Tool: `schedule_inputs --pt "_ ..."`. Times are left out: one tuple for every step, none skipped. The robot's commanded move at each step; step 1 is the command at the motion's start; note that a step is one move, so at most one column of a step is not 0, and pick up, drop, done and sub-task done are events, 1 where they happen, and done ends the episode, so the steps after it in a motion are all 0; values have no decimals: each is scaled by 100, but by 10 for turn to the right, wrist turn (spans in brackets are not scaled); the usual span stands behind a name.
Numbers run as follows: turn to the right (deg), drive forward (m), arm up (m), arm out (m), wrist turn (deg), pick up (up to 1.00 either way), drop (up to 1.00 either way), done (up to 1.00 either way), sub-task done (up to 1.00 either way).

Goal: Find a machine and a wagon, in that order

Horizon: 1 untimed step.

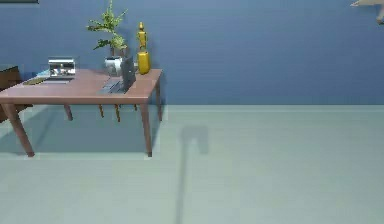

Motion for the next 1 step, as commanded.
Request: schedule_inputs --pt "0 100 0 0 0 0 0 0 0"
